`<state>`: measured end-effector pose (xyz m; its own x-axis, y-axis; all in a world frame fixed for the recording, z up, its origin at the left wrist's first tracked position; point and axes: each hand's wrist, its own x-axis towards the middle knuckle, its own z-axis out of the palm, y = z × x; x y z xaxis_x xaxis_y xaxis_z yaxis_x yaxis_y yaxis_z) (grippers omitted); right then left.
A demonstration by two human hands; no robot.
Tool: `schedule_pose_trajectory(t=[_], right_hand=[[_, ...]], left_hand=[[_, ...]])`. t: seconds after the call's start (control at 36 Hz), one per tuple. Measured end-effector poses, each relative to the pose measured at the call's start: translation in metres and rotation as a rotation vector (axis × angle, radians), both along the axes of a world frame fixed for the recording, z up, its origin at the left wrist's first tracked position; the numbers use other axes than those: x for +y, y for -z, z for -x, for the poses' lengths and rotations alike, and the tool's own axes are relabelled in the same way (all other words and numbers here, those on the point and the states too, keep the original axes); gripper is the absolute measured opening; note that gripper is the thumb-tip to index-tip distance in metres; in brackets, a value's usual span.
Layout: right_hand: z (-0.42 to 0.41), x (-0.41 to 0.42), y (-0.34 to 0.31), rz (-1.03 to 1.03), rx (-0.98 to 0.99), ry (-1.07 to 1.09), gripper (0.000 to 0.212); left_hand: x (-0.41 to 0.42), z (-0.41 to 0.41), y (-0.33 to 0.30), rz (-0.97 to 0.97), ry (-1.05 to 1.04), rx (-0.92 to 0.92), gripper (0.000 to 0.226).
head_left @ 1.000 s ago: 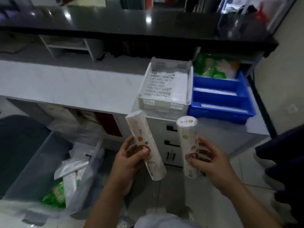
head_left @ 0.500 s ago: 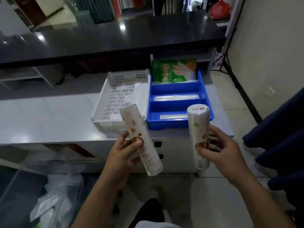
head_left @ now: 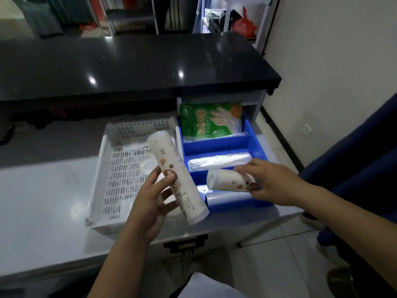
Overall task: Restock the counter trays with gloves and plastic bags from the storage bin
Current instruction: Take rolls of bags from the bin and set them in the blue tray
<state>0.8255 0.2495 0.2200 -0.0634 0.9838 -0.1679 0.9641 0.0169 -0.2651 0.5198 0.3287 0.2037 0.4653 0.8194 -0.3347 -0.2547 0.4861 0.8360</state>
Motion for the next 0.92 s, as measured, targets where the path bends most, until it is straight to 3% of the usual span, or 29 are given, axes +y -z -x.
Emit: schedule_pose_trajectory(t=[0.11,0.22,0.47,0.81,0.92], right_hand=[[0.0,0.023,0.022,0.057,-0.153,-0.06,0.066],[0.005,0.036,0.035,0.078,-0.184,-0.039,0.064],[0.008,0.048,0.066,0.05,-0.288,-0.007,0.053],[-0.028,0.031,0.077,-0.049,-0.199,0.104,0.023],[-0.026,0.027,0.079,-0.077,-0.151,0.12,0.027]], left_hand=[[0.024,0.003,0.005,-0.015,0.105,-0.014,0.055],[0.034,0.005,0.008,-0.013,0.193,-0.019,0.057],[0.053,0.011,0.011,-0.01,0.219,0.001,0.069],[0.061,-0.011,0.003,-0.007,0.148,0.018,0.06],[0.066,-0.026,-0.002,-0.035,0.182,0.074,0.065]])
